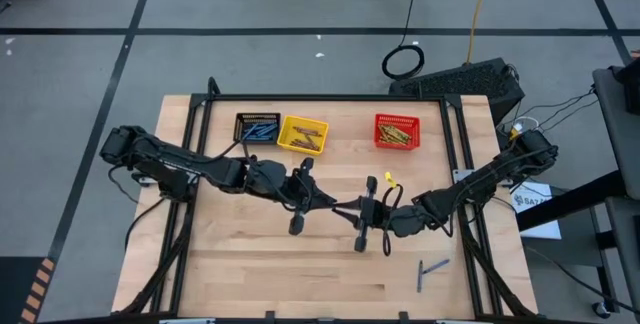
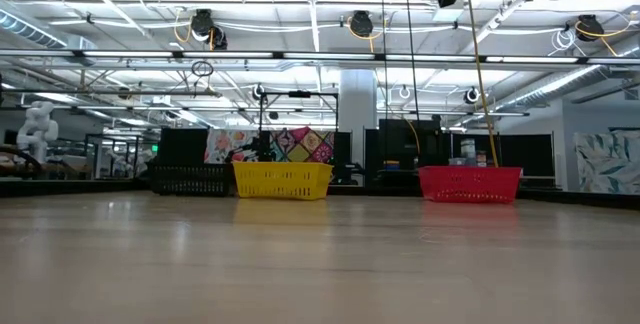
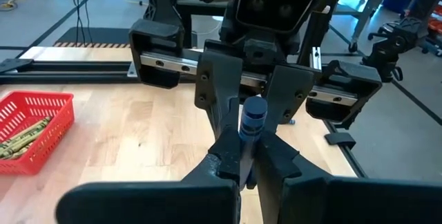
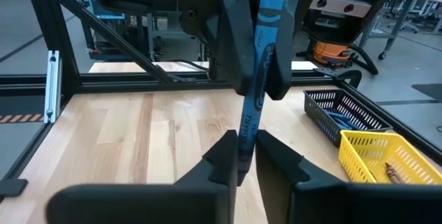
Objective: Sort crayons
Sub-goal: Put the middle blue crayon into the black bin
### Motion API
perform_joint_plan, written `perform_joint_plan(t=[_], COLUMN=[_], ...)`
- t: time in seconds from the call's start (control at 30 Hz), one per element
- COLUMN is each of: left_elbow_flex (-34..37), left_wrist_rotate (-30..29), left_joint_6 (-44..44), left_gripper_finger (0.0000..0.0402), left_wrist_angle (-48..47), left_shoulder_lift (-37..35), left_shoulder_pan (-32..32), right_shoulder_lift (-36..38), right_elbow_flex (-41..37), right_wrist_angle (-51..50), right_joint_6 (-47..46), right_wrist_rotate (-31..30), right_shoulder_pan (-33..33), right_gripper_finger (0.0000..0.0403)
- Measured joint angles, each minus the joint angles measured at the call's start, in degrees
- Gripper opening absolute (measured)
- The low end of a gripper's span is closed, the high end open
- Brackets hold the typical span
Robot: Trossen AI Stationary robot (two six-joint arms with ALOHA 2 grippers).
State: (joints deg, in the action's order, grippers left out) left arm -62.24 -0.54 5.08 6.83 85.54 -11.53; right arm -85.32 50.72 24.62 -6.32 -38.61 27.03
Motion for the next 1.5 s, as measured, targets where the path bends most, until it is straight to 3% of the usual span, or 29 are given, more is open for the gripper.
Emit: perform_joint_plan(t=[0.33, 0.6, 0.8, 1.07, 1.5], left_elbow_flex=[0.0, 0.0, 0.0, 0.0, 0.0], left_wrist_rotate=[-2.4, -7.29, -12.76, -14.61, -17.26], left_joint_6=[0.04, -0.13, -2.83, -3.0, -10.42], left_gripper_finger=[0.0013, 0.0013, 0.0013, 0.0013, 0.0014], left_wrist_angle=[-4.85, -15.32, -23.84, -40.21, -48.44], left_shoulder_lift=[0.0, -0.02, -0.07, -0.07, -0.09], left_shoulder_pan=[0.14, 3.16, 8.53, 18.03, 32.66], right_shoulder_lift=[0.0, 0.0, 0.0, 0.0, 0.0], right_elbow_flex=[0.01, 0.01, 0.0, 0.0, 0.0], right_wrist_angle=[-0.68, -9.84, -19.34, -31.11, -41.1], right_joint_6=[0.17, -3.8, -11.94, -17.6, -21.48], right_wrist_rotate=[-0.26, -1.65, -6.31, -6.58, -6.58], right_shoulder_pan=[0.0, -0.14, -0.62, -2.29, -5.6], right_gripper_finger=[0.0102, 0.0123, 0.0122, 0.0121, 0.0121])
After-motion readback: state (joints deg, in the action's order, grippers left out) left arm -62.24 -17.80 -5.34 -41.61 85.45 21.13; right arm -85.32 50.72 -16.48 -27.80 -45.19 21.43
